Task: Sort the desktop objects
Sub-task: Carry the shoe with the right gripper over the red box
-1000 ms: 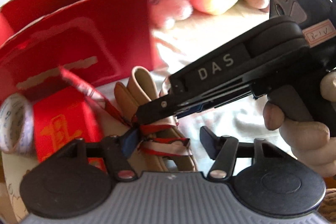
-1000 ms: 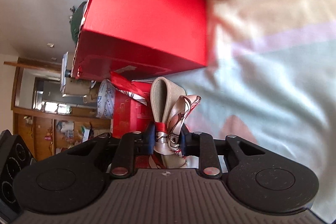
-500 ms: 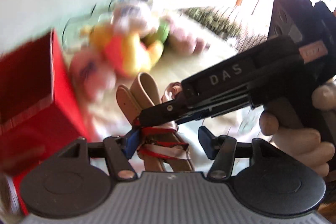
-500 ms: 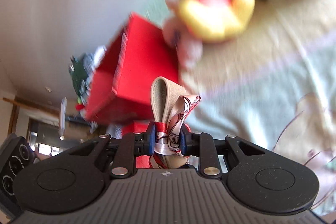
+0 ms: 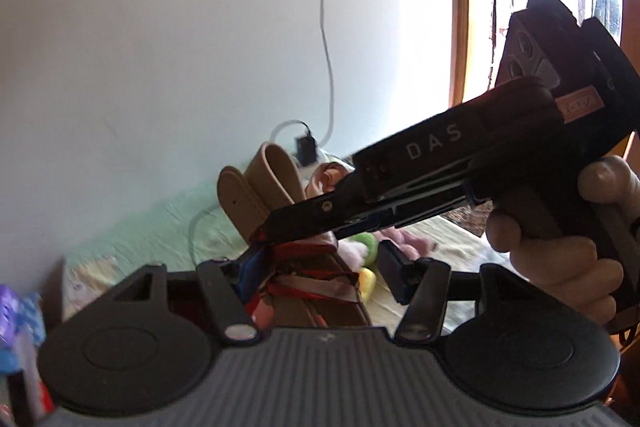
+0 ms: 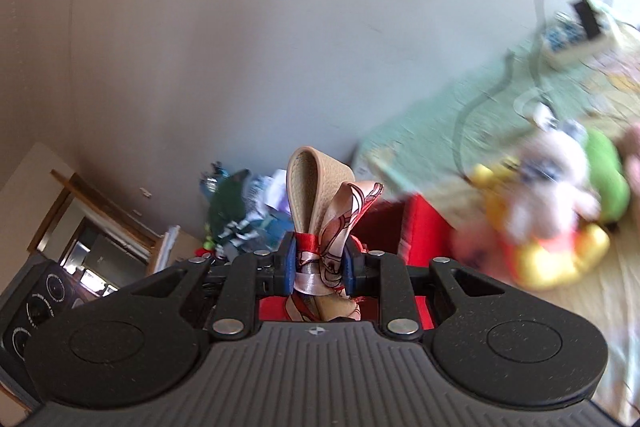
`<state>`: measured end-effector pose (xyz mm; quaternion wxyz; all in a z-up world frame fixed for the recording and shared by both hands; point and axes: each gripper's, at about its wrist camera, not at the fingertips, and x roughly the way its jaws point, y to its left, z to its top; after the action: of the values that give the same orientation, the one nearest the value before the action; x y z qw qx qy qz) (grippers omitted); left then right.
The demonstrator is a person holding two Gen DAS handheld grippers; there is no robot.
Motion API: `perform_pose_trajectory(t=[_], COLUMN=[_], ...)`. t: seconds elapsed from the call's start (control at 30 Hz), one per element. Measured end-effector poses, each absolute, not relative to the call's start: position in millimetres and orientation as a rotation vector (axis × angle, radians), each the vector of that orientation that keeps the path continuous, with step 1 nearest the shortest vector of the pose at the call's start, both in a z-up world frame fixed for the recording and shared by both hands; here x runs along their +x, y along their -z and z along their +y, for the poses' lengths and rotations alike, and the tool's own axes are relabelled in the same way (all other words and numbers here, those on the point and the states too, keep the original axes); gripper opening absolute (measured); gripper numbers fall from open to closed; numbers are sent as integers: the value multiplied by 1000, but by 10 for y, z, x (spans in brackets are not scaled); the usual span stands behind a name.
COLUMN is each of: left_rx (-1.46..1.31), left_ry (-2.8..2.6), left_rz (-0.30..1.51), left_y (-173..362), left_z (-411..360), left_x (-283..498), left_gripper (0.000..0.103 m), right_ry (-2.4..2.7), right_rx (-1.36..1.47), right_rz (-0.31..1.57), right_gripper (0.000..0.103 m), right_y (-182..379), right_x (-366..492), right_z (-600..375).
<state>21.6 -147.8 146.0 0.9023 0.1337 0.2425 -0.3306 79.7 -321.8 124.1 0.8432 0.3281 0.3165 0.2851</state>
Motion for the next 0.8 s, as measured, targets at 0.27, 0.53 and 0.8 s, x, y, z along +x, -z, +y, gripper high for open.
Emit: perform_pose_trajectory(t=[0.27, 0.53, 0.8], left_rx=[265, 238, 239], left_ry=[641, 617, 614], left_rz=[519, 691, 917], left_y=[-1676, -1158, -356], left_z=[-809, -320, -37], left_x=[728, 1214, 1565], left_gripper=[60, 60, 60], right_ry=[-645, -613, -527], right_rx=[658, 606, 591], right_rz=[707, 902, 1128], right_gripper=[24, 24, 24], right_y=[-1417, -1004, -308], right_x=[1418, 1907, 2236], right_z=[-2558, -1899, -1385])
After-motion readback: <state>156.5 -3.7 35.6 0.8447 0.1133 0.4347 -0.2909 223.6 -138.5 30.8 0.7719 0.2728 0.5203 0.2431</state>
